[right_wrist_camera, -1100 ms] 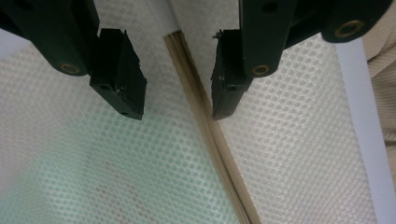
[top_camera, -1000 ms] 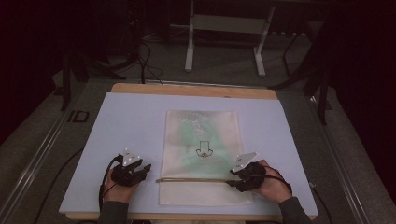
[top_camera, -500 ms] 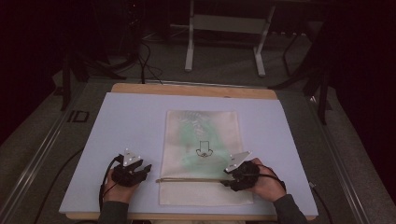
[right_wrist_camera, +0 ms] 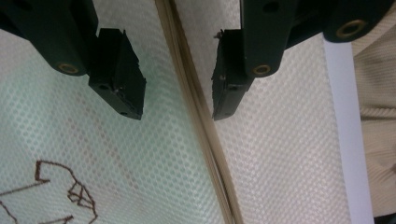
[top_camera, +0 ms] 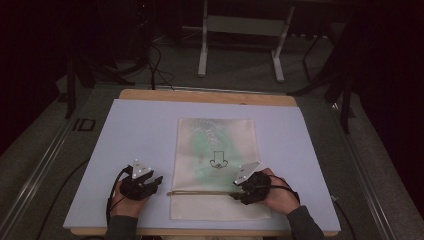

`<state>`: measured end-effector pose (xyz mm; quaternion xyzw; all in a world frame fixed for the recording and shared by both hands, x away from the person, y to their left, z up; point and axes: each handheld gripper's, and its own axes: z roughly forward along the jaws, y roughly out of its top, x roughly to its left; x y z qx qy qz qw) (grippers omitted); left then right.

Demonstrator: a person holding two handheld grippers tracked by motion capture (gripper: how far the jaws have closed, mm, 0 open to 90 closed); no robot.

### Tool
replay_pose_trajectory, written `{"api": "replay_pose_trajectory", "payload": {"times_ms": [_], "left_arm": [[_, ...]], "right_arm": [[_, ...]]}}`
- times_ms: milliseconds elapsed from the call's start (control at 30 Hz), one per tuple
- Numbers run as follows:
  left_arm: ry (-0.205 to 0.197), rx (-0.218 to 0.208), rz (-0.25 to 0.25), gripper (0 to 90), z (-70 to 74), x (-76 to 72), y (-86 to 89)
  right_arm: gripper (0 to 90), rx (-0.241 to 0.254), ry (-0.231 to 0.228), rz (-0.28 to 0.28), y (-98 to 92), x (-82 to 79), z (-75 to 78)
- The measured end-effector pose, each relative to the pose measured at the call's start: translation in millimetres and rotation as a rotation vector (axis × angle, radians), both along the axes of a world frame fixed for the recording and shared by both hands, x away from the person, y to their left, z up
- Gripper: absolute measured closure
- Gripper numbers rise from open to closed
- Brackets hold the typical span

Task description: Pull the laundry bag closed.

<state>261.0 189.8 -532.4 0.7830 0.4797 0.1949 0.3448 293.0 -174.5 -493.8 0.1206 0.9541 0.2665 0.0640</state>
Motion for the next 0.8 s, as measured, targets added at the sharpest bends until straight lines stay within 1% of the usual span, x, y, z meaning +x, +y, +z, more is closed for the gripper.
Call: {"api": "replay_pose_trajectory", "payload": {"times_ms": [200,300,333,800], "left_arm": [[-0.004,-0.002,0.001,56.0,0.5,-0.4,0.2],[-0.005,-0.003,0.001,56.0,0.7,-0.5,0.2],[-0.005,-0.002,0.001,56.0,0.7,-0.5,0.1],[-0.005,-0.002,0.000,55.9,0.6,-0.4,0.0]], "right_arm": [[54.2,0.001,-0.001,0.015,7.4,0.1,0.2],[54.0,0.000,-0.002,0.031,13.6,0.3,-0.7],[54.0,0.000,0.000,0.027,15.1,-0.2,-0.8],[53.6,0.010,-0.001,0.062,32.1,0.4,-2.0]]}}
